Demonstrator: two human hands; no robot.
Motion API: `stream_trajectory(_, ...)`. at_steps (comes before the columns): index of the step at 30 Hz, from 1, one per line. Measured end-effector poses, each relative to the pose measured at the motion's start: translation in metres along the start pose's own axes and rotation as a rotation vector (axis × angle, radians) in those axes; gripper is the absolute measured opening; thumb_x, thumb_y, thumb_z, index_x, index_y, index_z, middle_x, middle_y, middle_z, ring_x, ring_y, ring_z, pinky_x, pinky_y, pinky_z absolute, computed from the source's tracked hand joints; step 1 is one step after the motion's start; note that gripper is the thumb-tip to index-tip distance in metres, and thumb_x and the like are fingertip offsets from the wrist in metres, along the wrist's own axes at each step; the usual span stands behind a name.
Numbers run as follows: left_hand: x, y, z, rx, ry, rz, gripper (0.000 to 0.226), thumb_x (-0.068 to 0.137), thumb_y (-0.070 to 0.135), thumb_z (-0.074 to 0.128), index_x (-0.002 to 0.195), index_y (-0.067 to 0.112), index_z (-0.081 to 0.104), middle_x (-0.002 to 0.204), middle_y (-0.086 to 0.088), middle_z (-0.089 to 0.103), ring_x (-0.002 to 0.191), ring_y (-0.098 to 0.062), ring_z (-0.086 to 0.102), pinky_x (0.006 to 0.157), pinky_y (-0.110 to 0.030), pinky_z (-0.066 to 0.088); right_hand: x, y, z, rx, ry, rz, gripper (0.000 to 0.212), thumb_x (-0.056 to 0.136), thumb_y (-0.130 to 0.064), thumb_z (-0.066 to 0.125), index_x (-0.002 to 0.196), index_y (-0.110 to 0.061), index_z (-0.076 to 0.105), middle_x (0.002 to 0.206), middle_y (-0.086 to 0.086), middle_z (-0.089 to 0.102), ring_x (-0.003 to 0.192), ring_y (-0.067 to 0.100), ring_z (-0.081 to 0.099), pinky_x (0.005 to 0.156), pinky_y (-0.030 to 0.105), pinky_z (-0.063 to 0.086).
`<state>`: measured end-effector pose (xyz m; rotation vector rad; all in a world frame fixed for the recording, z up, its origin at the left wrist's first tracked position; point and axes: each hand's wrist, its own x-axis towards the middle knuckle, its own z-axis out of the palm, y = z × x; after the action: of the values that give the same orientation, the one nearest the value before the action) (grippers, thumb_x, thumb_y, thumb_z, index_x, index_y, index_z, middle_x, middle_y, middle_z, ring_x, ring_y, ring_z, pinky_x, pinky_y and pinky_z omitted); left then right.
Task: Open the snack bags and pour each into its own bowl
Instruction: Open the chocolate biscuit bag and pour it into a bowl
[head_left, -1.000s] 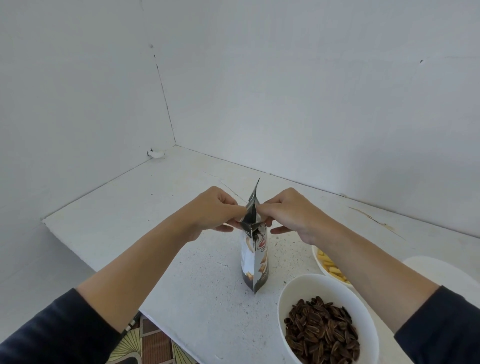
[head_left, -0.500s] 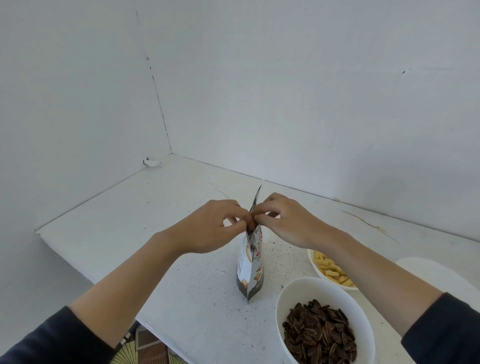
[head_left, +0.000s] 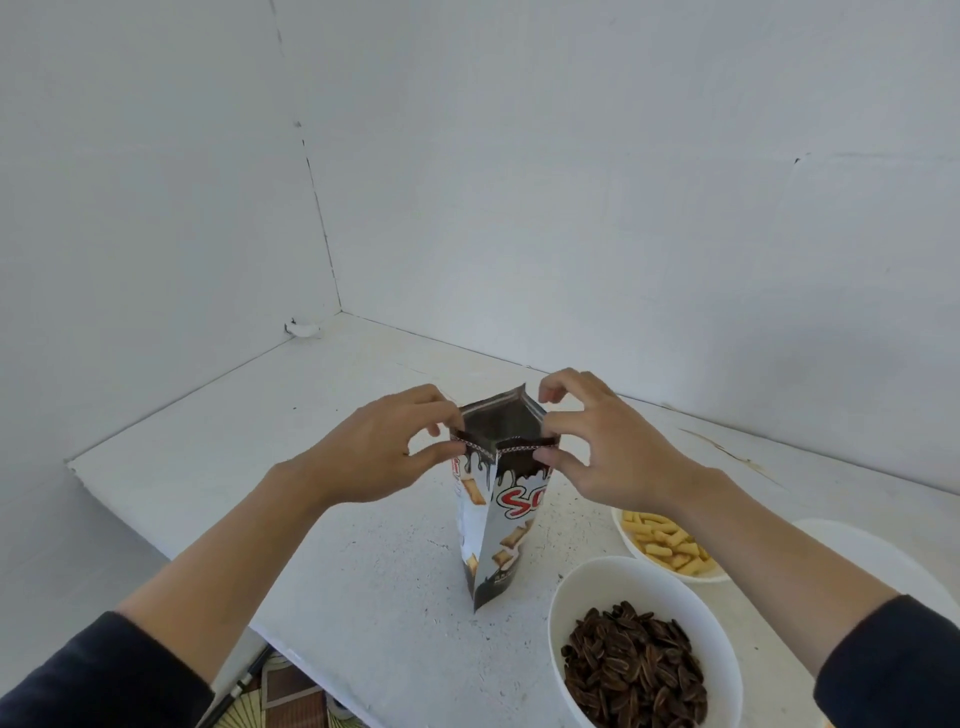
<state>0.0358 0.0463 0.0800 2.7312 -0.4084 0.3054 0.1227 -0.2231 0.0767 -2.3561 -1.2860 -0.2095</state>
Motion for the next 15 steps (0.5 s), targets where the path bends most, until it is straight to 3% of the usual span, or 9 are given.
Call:
stream_trajectory(4, 0.006, 0.013, 0.002, -0.034, -0.071, 0.093, 0.027, 0.092, 0.053, 0.064, 0.113, 0.036, 0.065, 0.113, 0.022, 0.060, 0.103, 0.000, 0.057, 0.086, -0.022, 0.050, 0.007, -0.007, 0.003, -0.010, 0.027, -0.114, 0.004, 0.088, -0.029, 0.074, 0.089, -0.026, 0.072, 0.122, -0.012, 0.054, 0.121, 0.010, 0.043, 0.099, 0.033, 0.041)
stream_trajectory(8, 0.007, 0.007, -0.008, 0.162, 0.041, 0.029, 0.040, 0.085, 0.069, 0.057, 0.098, 0.034, 0.073, 0.091, 0.022, 0.067, 0.086, -0.001, 0.059, 0.076, -0.029, 0.049, 0.006, 0.006, 0.000, -0.054, 0.011, -0.040, 0.011, 0.094, -0.039, 0.064, 0.095, -0.030, 0.071, 0.089, -0.017, 0.063, 0.093, 0.010, 0.048, 0.079, 0.032, 0.035)
stream_trajectory(11, 0.009, 0.001, -0.009, 0.232, 0.115, -0.112, 0.036, 0.089, 0.068, 0.056, 0.090, 0.035, 0.068, 0.075, 0.026, 0.057, 0.077, -0.003, 0.058, 0.067, -0.028, 0.038, 0.006, 0.008, 0.001, 0.019, 0.038, 0.069, 0.015, 0.097, -0.038, 0.060, 0.098, -0.027, 0.071, 0.085, -0.017, 0.065, 0.086, 0.014, 0.049, 0.078, 0.036, 0.040)
stream_trajectory(13, 0.011, 0.001, -0.003, 0.223, 0.116, -0.141, 0.033, 0.092, 0.063, 0.055, 0.091, 0.032, 0.065, 0.080, 0.022, 0.062, 0.079, -0.004, 0.061, 0.067, -0.027, 0.038, 0.008, 0.003, 0.004, -0.036, 0.031, 0.063, 0.011, 0.099, -0.033, 0.058, 0.093, -0.029, 0.066, 0.078, -0.018, 0.059, 0.085, 0.013, 0.046, 0.078, 0.036, 0.036)
stream_trajectory(15, 0.011, 0.004, 0.003, 0.043, 0.082, -0.155, 0.028, 0.095, 0.057, 0.056, 0.098, 0.030, 0.062, 0.093, 0.020, 0.069, 0.086, -0.002, 0.065, 0.069, -0.024, 0.045, 0.009, -0.002, 0.005, -0.050, 0.048, 0.061, 0.010, 0.098, -0.033, 0.058, 0.088, -0.034, 0.058, 0.076, -0.018, 0.055, 0.087, 0.013, 0.044, 0.079, 0.035, 0.032)
